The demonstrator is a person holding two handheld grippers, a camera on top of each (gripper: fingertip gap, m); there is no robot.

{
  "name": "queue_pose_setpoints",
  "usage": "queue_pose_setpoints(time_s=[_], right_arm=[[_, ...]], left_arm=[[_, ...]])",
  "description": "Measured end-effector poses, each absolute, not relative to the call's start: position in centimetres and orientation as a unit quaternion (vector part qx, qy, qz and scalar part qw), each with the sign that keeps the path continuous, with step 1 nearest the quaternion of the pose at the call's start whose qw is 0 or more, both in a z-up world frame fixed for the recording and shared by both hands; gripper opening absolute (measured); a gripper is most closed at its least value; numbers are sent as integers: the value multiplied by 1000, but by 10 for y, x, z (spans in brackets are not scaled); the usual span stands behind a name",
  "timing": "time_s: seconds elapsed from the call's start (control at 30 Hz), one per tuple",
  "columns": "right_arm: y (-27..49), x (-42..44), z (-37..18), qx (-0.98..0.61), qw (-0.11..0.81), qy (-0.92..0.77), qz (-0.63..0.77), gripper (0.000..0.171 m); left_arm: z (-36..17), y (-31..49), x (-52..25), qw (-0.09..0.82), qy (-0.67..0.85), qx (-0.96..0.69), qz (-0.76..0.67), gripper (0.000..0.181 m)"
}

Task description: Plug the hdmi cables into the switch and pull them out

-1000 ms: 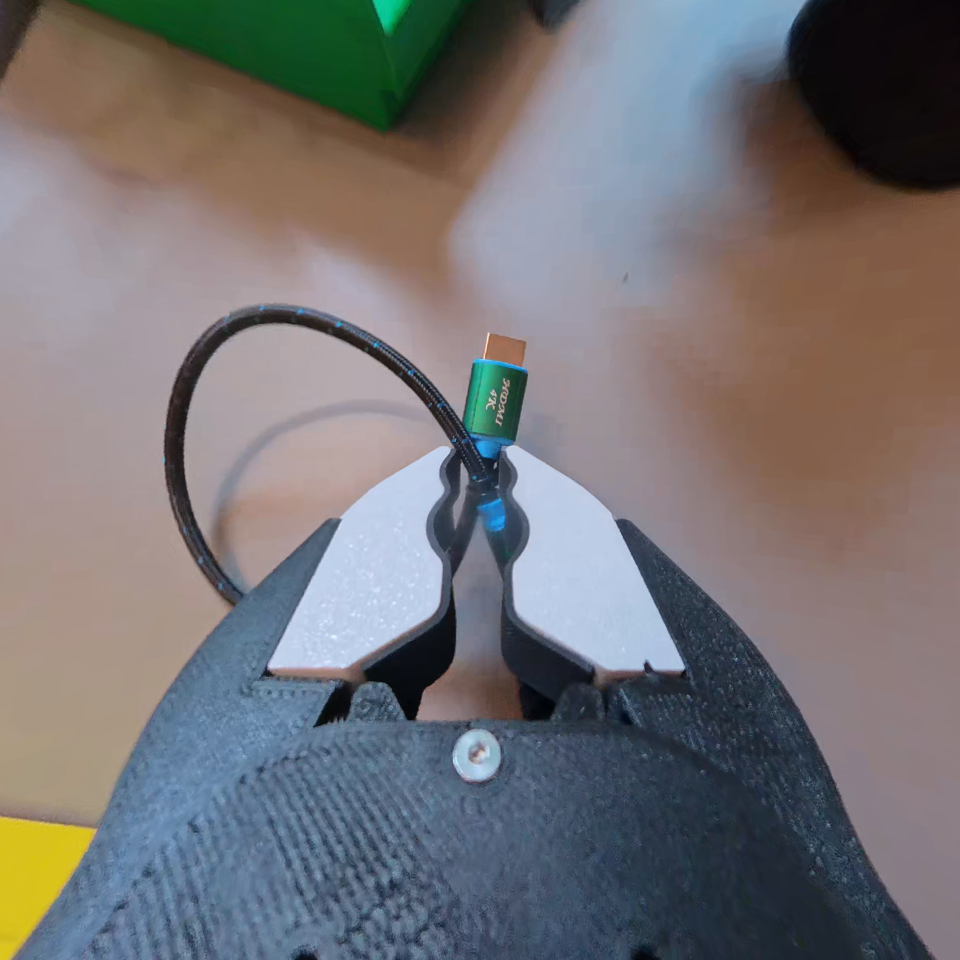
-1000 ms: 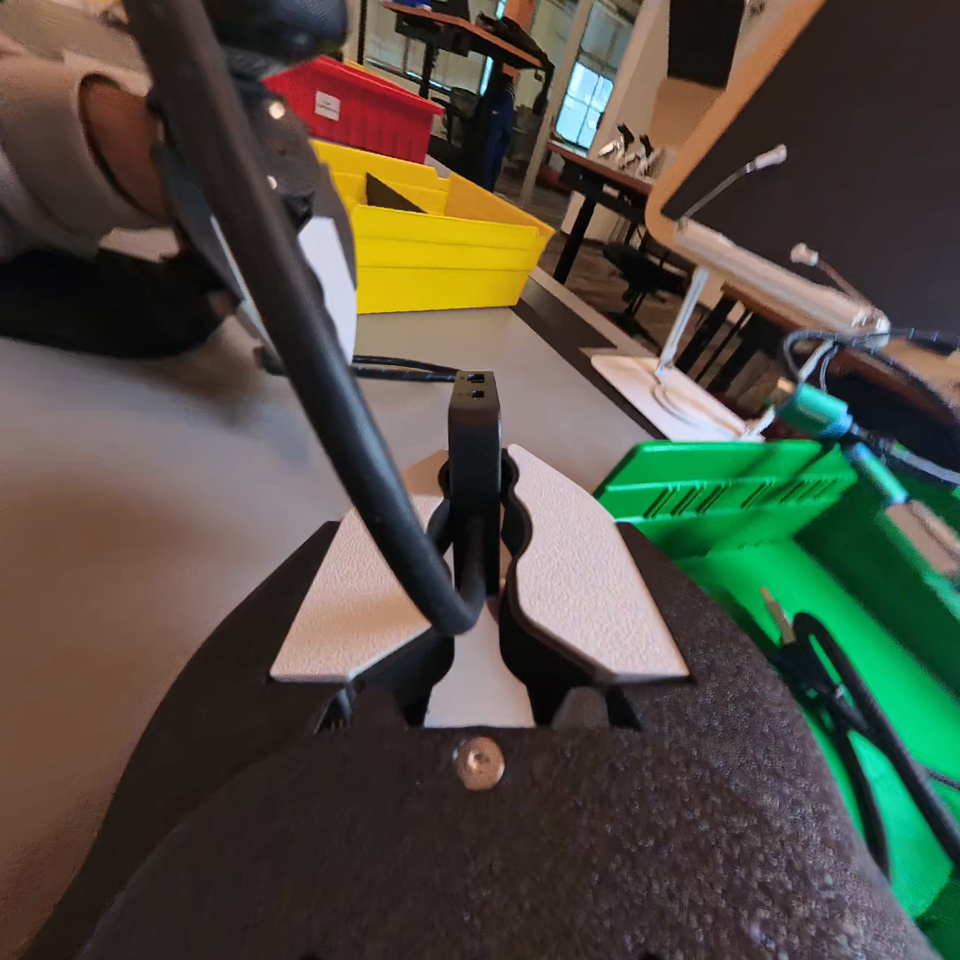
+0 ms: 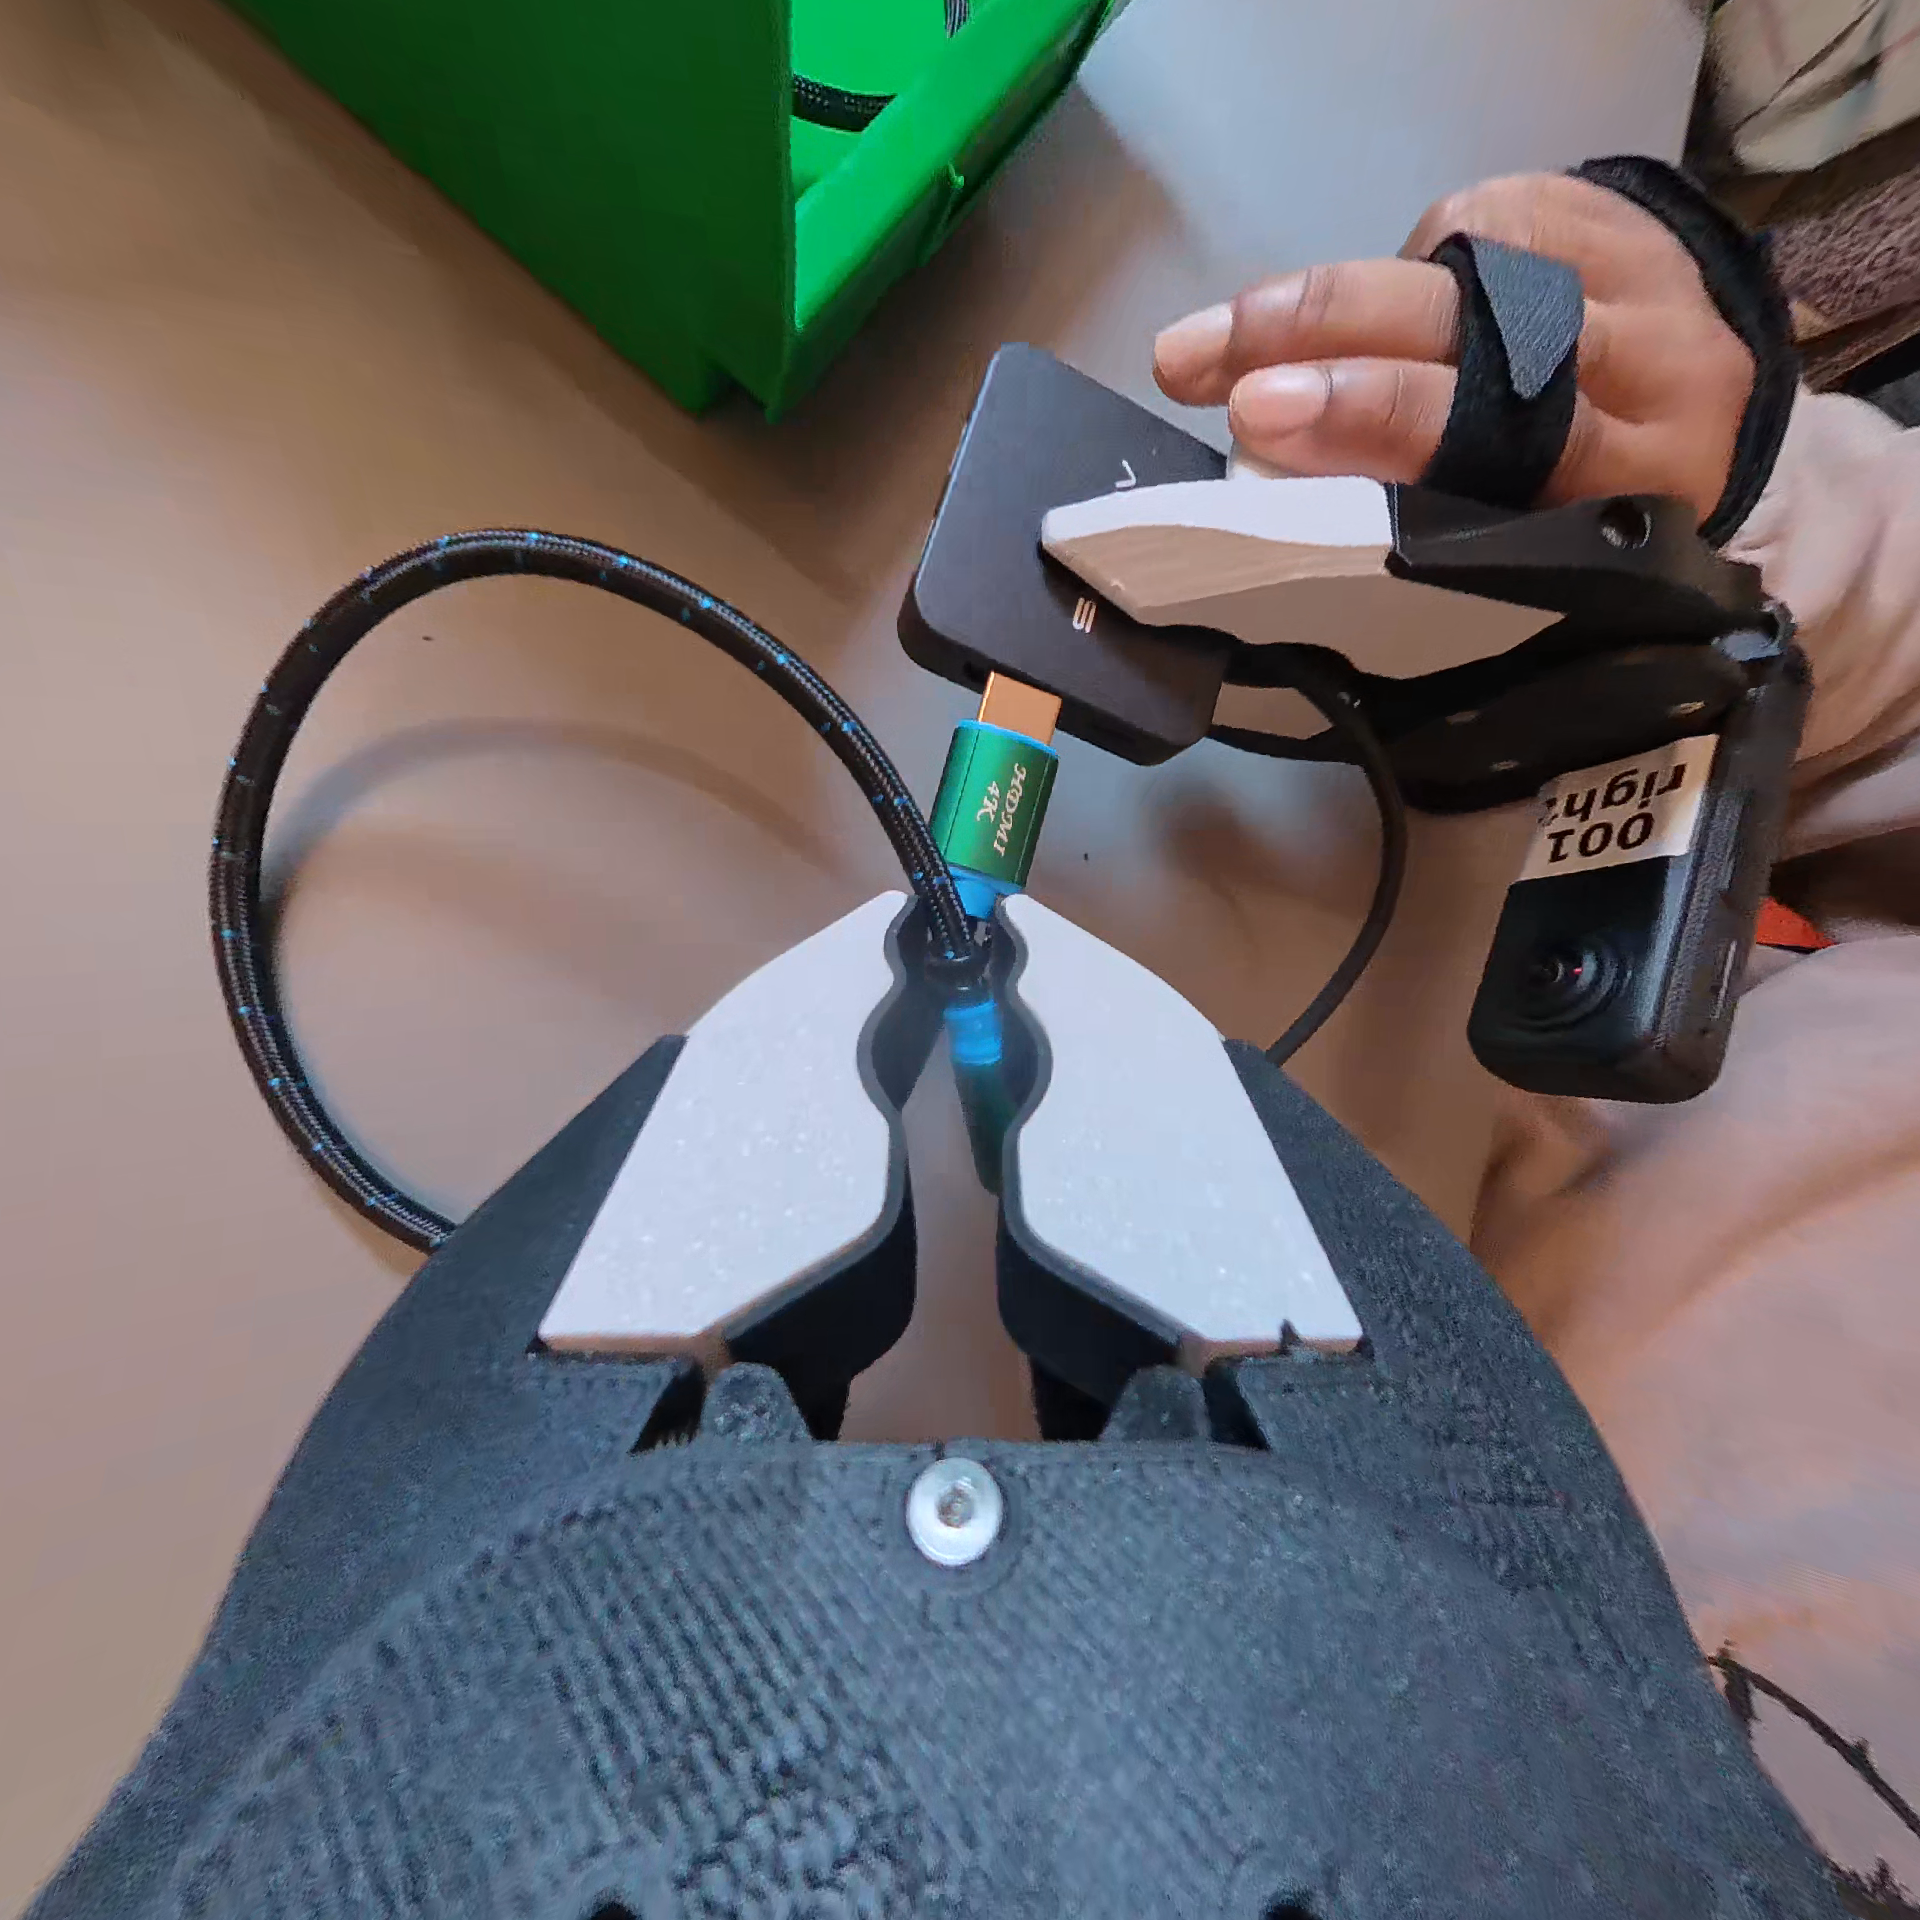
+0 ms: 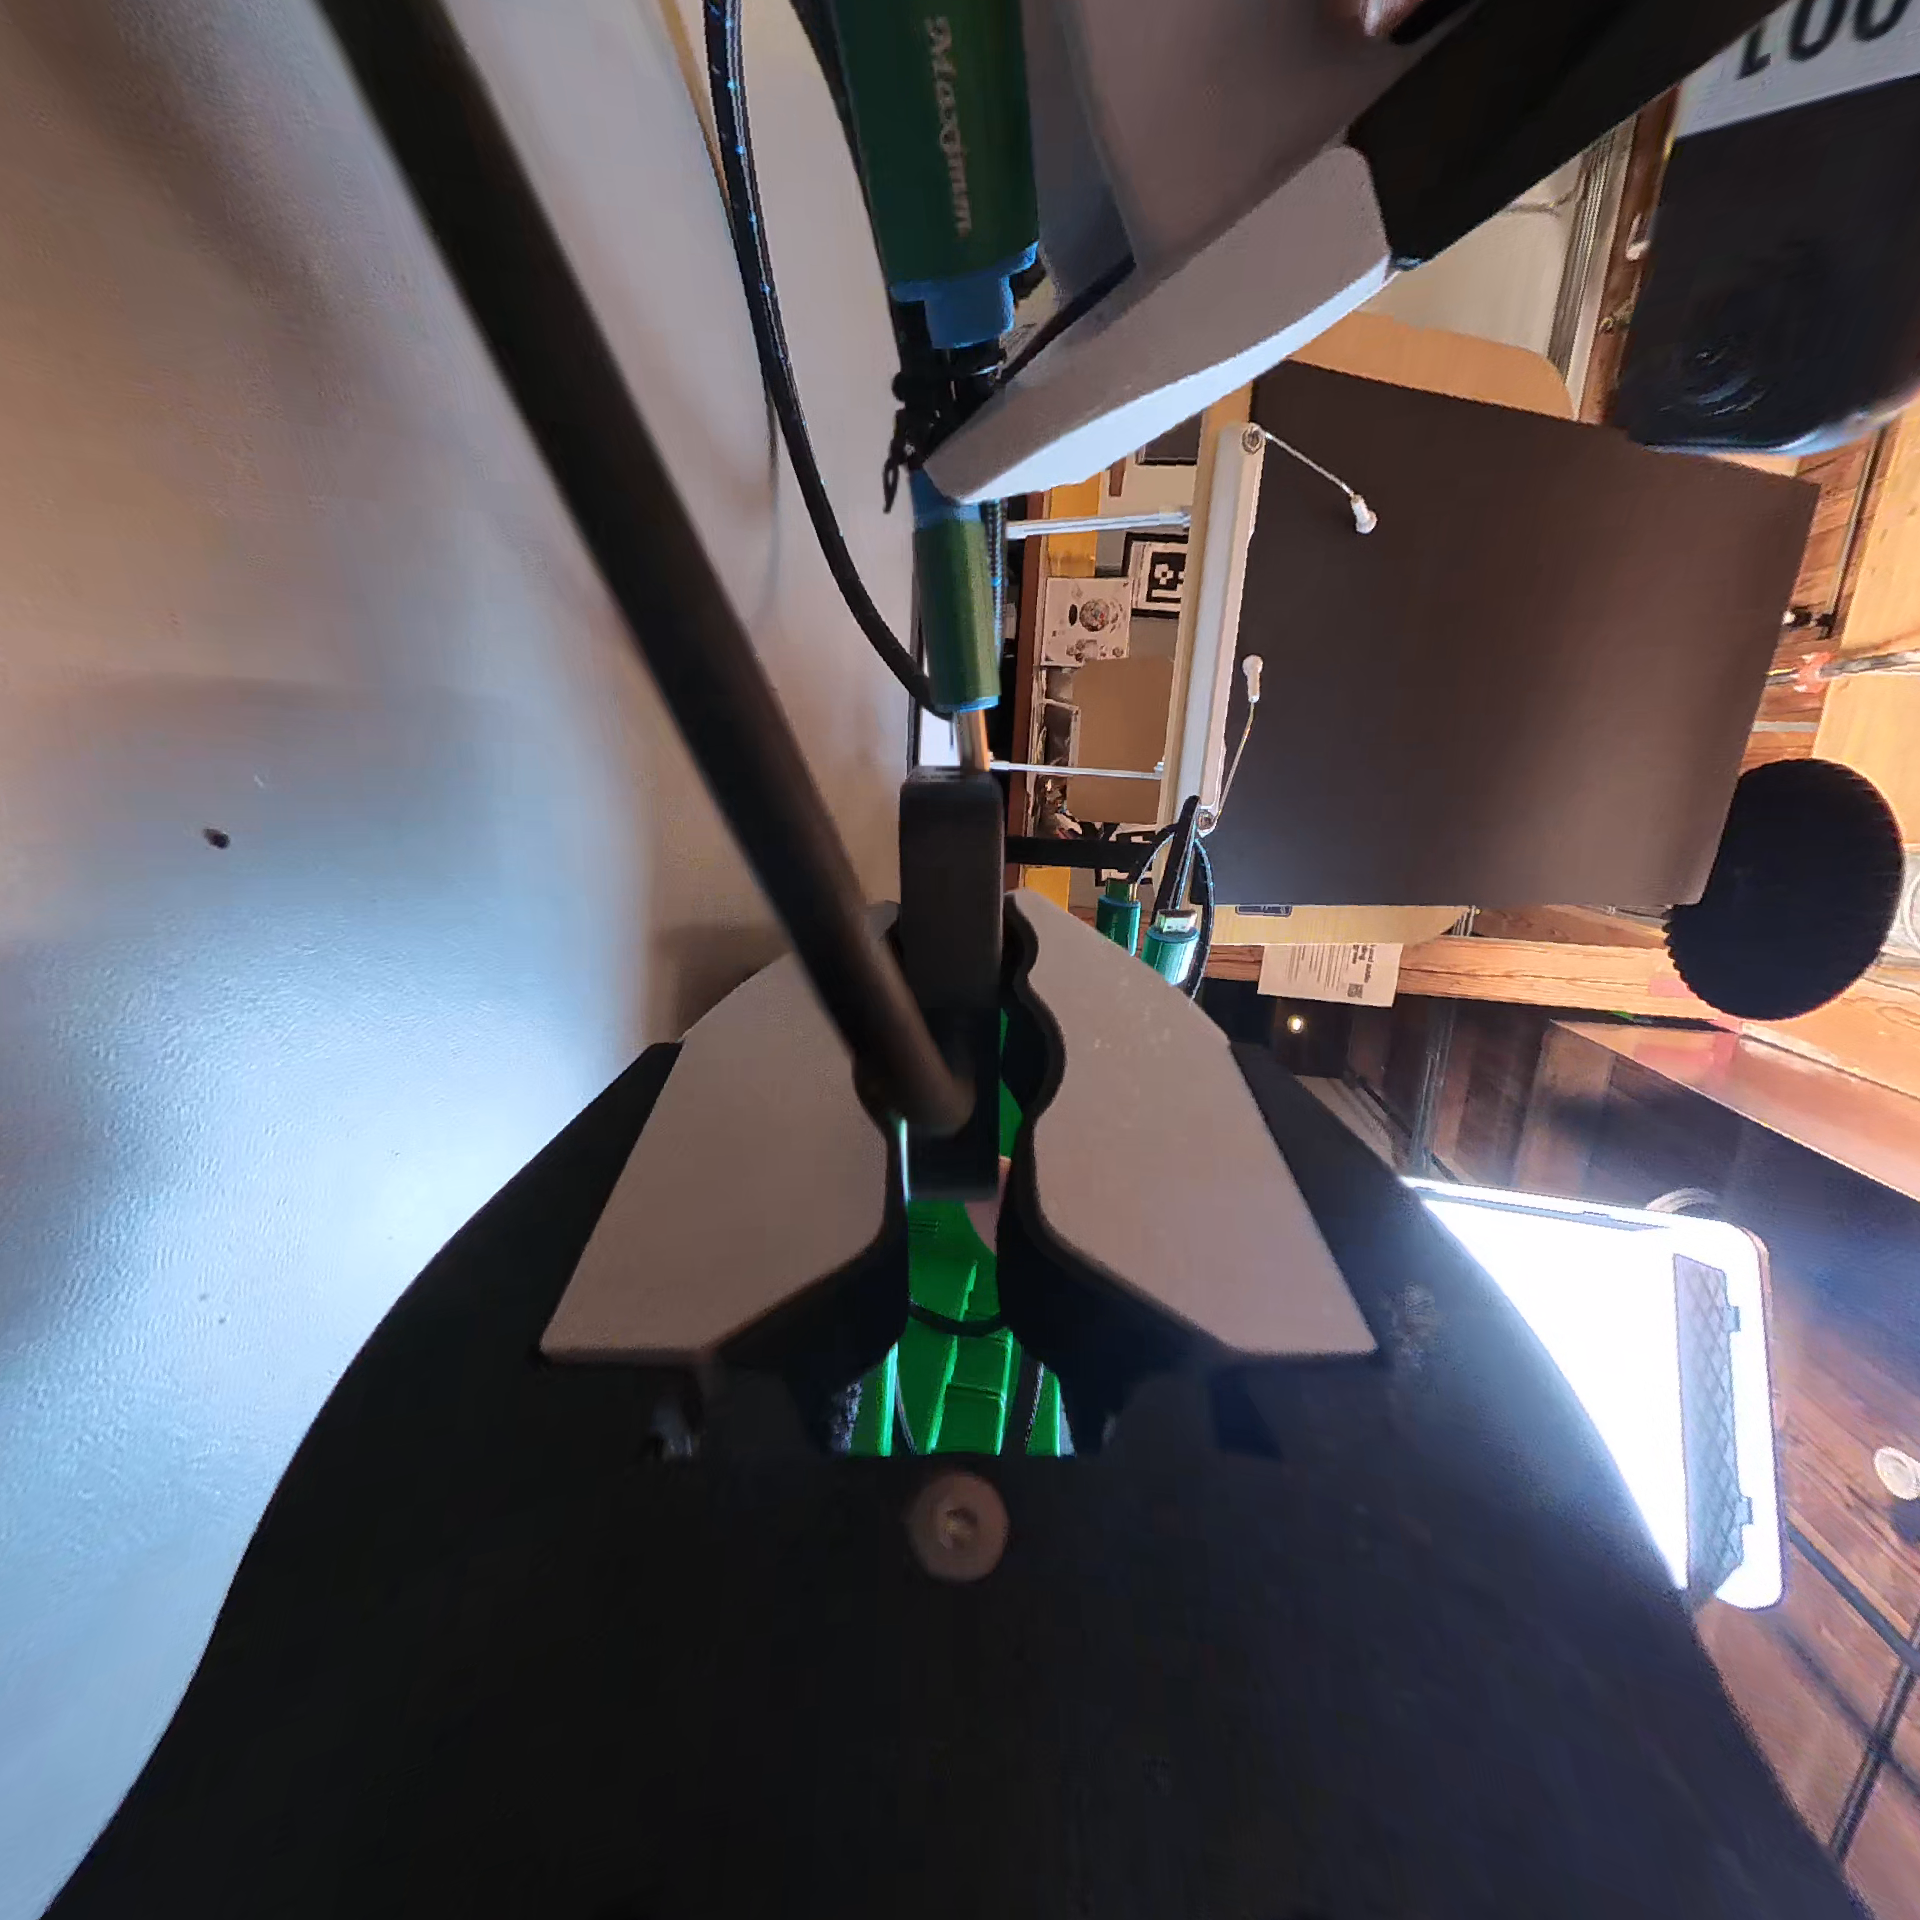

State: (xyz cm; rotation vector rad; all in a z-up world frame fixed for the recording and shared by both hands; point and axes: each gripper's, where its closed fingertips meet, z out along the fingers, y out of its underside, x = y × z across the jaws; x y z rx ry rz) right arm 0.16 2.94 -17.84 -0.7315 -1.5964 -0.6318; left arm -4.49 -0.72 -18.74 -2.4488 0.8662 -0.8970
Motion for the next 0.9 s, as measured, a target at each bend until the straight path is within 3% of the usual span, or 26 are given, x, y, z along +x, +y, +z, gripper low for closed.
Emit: queue_pose_setpoints(time_s=[0.47, 0.9], right_arm=[[-4, -7, -182, -232, 623, -727, -175, 14], [-83, -9, -164, -186, 636, -747, 52, 13]], left_arm=[[-192, -28, -47, 141, 341, -874, -317, 11], [-169, -108, -42, 124, 448, -800, -379, 13]])
